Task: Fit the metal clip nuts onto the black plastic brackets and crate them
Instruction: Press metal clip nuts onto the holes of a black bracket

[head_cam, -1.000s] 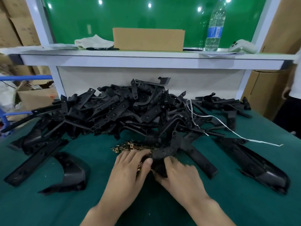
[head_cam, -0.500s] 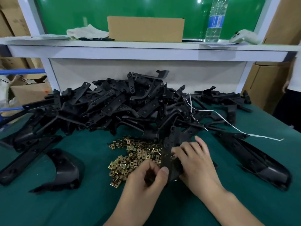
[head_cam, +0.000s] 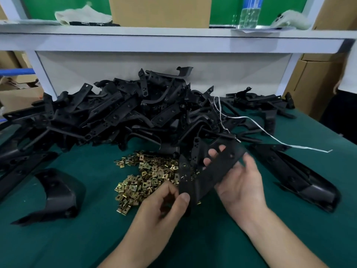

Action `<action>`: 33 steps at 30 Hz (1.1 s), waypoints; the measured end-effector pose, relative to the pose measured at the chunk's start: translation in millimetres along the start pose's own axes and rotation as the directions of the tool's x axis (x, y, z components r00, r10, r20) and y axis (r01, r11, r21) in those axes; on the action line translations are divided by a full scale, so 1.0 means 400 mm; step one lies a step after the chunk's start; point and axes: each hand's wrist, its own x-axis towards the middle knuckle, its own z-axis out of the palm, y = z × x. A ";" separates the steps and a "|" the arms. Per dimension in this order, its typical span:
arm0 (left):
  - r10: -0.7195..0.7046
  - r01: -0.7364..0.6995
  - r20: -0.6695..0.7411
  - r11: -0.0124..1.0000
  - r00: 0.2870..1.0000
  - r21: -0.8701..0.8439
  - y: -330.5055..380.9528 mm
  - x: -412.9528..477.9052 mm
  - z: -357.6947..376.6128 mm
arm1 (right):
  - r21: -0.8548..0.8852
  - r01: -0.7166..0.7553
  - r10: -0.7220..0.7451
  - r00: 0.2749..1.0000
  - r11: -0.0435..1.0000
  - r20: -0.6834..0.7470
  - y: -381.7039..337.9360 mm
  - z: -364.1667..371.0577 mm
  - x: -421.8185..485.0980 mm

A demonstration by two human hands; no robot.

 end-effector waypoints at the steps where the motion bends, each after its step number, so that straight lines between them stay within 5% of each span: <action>1: -0.003 0.003 0.031 1.000 1.000 0.004 -0.001 -0.001 0.003 | 0.092 -0.080 0.079 0.997 0.992 0.017 0.002 0.001 -0.003; 7: 0.010 -0.016 0.145 0.999 0.989 0.039 -0.004 -0.019 0.027 | 0.259 -0.136 0.123 0.990 0.956 0.065 0.030 0.000 -0.008; 13: 0.016 -0.025 0.110 0.997 0.994 0.076 -0.009 -0.021 0.027 | 0.179 -0.085 0.060 0.988 0.980 0.141 0.025 0.003 -0.004; 15: 0.051 -0.075 0.118 0.975 0.992 0.208 -0.016 -0.017 0.012 | 0.137 -0.062 0.045 0.991 0.989 0.126 0.034 0.002 0.001; 19: 0.233 -0.137 -0.056 0.731 0.971 0.668 -0.038 0.020 -0.073 | 0.139 -0.099 0.088 0.993 0.985 0.085 0.035 -0.010 0.019; 24: -0.117 0.133 -0.090 0.453 0.989 0.882 -0.083 0.040 -0.152 | 0.123 -0.104 0.087 0.986 0.987 0.142 0.028 -0.018 0.025; 33: -0.076 0.125 -0.101 0.710 0.992 0.693 -0.115 0.072 -0.121 | 0.090 -0.148 0.136 0.982 0.985 0.128 0.028 -0.023 0.034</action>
